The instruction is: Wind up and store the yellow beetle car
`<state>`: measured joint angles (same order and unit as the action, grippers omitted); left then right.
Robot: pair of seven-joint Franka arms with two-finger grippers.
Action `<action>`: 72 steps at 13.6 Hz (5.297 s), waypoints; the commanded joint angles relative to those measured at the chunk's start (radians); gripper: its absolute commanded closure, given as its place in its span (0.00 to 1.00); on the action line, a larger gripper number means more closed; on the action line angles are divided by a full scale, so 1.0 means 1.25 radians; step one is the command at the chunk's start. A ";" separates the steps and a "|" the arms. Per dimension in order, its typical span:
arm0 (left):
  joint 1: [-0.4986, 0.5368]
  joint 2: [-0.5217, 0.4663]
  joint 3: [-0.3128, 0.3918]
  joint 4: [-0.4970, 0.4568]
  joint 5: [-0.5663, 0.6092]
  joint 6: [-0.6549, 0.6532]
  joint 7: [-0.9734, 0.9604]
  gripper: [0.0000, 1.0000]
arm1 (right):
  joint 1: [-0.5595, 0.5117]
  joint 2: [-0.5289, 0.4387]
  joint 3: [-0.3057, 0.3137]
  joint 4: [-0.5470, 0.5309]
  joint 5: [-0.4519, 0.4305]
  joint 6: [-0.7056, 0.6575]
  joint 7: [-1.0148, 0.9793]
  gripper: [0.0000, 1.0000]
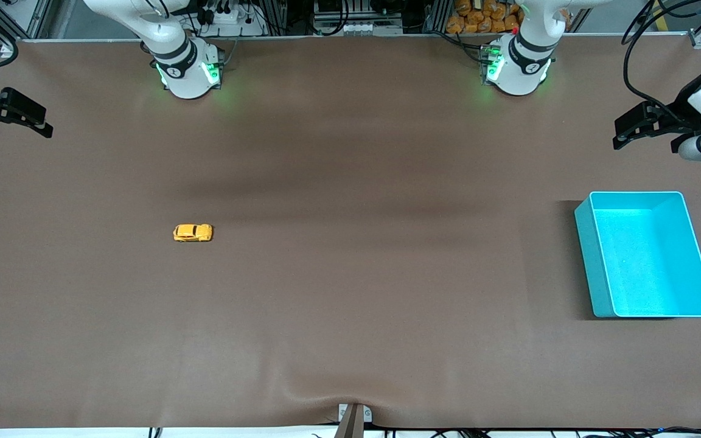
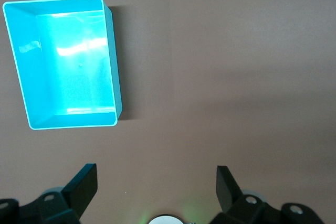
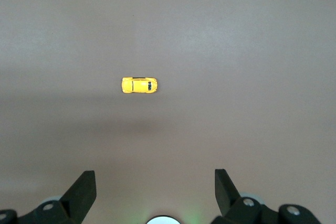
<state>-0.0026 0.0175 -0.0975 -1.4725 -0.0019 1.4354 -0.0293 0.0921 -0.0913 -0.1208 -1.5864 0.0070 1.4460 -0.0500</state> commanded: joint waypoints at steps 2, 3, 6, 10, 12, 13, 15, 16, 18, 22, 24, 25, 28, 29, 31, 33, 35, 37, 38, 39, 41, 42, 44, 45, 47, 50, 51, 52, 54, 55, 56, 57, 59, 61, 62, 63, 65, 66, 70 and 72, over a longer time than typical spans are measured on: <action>0.002 -0.008 0.001 0.001 0.003 -0.007 -0.010 0.00 | -0.023 0.007 0.018 0.013 0.009 -0.002 -0.016 0.00; 0.001 -0.008 0.001 0.000 0.003 -0.007 -0.010 0.00 | -0.022 0.008 0.018 0.013 0.009 -0.002 -0.020 0.00; 0.002 -0.008 0.001 -0.001 0.003 -0.007 -0.018 0.00 | -0.016 0.028 0.017 0.008 0.008 -0.002 -0.100 0.00; 0.002 -0.008 0.001 -0.001 0.003 -0.007 -0.018 0.00 | -0.010 0.046 0.042 -0.024 -0.002 0.016 -0.112 0.00; 0.002 -0.008 0.001 -0.001 0.003 -0.007 -0.018 0.00 | -0.017 0.048 0.076 -0.065 -0.012 0.046 -0.126 0.00; 0.002 -0.008 0.001 -0.001 0.003 -0.007 -0.018 0.00 | -0.027 0.046 0.105 -0.107 -0.032 0.080 -0.149 0.00; 0.002 -0.008 0.001 -0.001 0.003 -0.007 -0.018 0.00 | -0.049 0.024 0.147 -0.221 -0.056 0.178 -0.191 0.00; 0.002 -0.008 0.001 -0.001 0.003 -0.007 -0.018 0.00 | -0.050 0.023 0.149 -0.256 -0.055 0.208 -0.206 0.00; 0.003 -0.008 0.001 -0.001 0.003 -0.007 -0.018 0.00 | -0.050 0.023 0.149 -0.318 -0.056 0.273 -0.276 0.00; 0.003 -0.008 0.002 -0.001 0.003 -0.007 -0.017 0.00 | -0.048 0.032 0.151 -0.457 -0.056 0.422 -0.388 0.00; 0.003 -0.008 0.003 -0.001 0.003 -0.007 -0.016 0.00 | -0.036 0.037 0.151 -0.521 -0.056 0.522 -0.581 0.00; 0.003 -0.008 0.003 -0.001 0.003 -0.007 -0.017 0.00 | -0.027 0.061 0.149 -0.525 -0.056 0.541 -0.650 0.00; 0.003 -0.008 0.004 -0.001 0.001 -0.007 -0.016 0.00 | -0.027 0.128 0.148 -0.527 -0.056 0.617 -0.799 0.00; 0.003 -0.008 0.004 -0.001 0.001 -0.007 -0.016 0.00 | -0.028 0.151 0.148 -0.527 -0.056 0.642 -0.850 0.00; 0.003 -0.008 0.004 -0.001 0.003 -0.007 -0.016 0.00 | -0.029 0.187 0.149 -0.530 -0.056 0.708 -0.925 0.00; 0.003 -0.008 0.006 -0.001 0.003 -0.007 -0.016 0.00 | -0.026 0.224 0.149 -0.530 -0.056 0.770 -0.994 0.00; 0.003 -0.008 0.006 -0.001 0.003 -0.007 -0.017 0.00 | -0.025 0.270 0.151 -0.530 -0.056 0.814 -1.004 0.00; 0.003 -0.008 0.006 -0.001 0.003 -0.007 -0.017 0.00 | -0.023 0.279 0.154 -0.541 -0.056 0.830 -1.026 0.03; 0.003 -0.008 0.006 -0.001 0.003 -0.007 -0.017 0.00 | -0.022 0.282 0.154 -0.547 -0.056 0.843 -1.026 0.04; 0.003 -0.008 0.006 -0.001 0.003 -0.007 -0.017 0.00 | -0.022 0.294 0.153 -0.552 -0.056 0.859 -1.026 0.07; 0.003 -0.008 0.006 -0.003 0.003 -0.008 -0.017 0.00 | -0.027 0.315 0.154 -0.552 -0.056 0.879 -1.028 0.11; 0.003 -0.008 0.006 -0.003 0.003 -0.007 -0.018 0.00 | -0.028 0.322 0.153 -0.553 -0.056 0.899 -1.026 0.12; 0.003 -0.008 0.006 -0.003 0.003 -0.007 -0.018 0.00 | -0.028 0.345 0.153 -0.553 -0.056 0.932 -1.028 0.13; 0.003 -0.008 0.006 -0.001 0.003 -0.007 -0.018 0.00 | -0.028 0.356 0.153 -0.554 -0.056 0.944 -1.028 0.16; 0.003 -0.009 0.006 -0.001 0.003 -0.008 -0.018 0.00 | -0.027 0.374 0.153 -0.553 -0.056 0.958 -1.026 0.34; 0.003 -0.009 0.006 -0.001 0.003 -0.007 -0.018 0.00 | -0.029 0.388 0.153 -0.553 -0.056 0.976 -1.026 0.77; 0.003 -0.008 0.006 -0.003 0.003 -0.008 -0.018 0.00 | -0.027 0.388 0.153 -0.553 -0.056 0.977 -1.028 0.90; 0.003 -0.008 0.006 -0.003 0.003 -0.008 -0.018 0.00 | -0.022 0.391 0.153 -0.553 -0.056 0.977 -1.028 0.98; 0.003 -0.008 0.006 -0.003 0.003 -0.008 -0.018 0.00 | -0.021 0.391 0.153 -0.552 -0.056 0.979 -1.028 1.00; 0.003 -0.008 0.006 -0.003 0.003 -0.007 -0.018 0.00 | -0.022 0.392 0.152 -0.551 -0.056 0.980 -1.028 1.00; 0.003 -0.008 0.006 -0.003 0.003 -0.008 -0.018 0.00 | -0.025 0.393 0.152 -0.552 -0.056 0.982 -1.028 1.00; 0.003 -0.008 0.006 -0.003 0.003 -0.007 -0.018 0.00 | -0.028 0.395 0.152 -0.552 -0.056 0.982 -1.029 1.00; 0.003 -0.008 0.006 -0.003 0.003 -0.007 -0.018 0.00 | -0.032 0.401 0.146 -0.552 -0.057 0.982 -1.030 1.00; 0.003 -0.008 0.006 -0.003 0.001 -0.007 -0.018 0.00 | -0.058 0.403 0.146 -0.552 -0.058 0.982 -1.050 1.00; 0.003 -0.008 0.006 -0.003 0.001 -0.007 -0.018 0.00 | -0.071 0.403 0.146 -0.552 -0.058 0.982 -1.075 1.00; 0.003 -0.008 0.006 -0.003 0.003 -0.007 -0.018 0.00 | -0.091 0.403 0.146 -0.552 -0.060 0.981 -1.091 1.00; 0.003 -0.008 0.006 -0.003 0.001 -0.007 -0.018 0.00 | -0.129 0.415 0.146 -0.552 -0.060 0.981 -1.127 1.00; 0.003 -0.008 0.004 -0.003 0.003 -0.007 -0.018 0.00 | -0.152 0.423 0.146 -0.552 -0.060 0.982 -1.145 1.00; 0.005 -0.008 0.008 -0.001 0.001 -0.007 -0.017 0.00 | -0.262 0.437 0.146 -0.551 -0.060 0.981 -1.248 1.00; 0.006 -0.009 0.008 -0.001 0.001 -0.008 -0.016 0.00 | -0.304 0.440 0.146 -0.551 -0.060 0.981 -1.279 1.00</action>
<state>0.0010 0.0175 -0.0875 -1.4733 -0.0019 1.4354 -0.0395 -0.2294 0.3885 0.0538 -2.2761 -0.0488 2.6504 -1.6057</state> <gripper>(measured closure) 0.000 0.546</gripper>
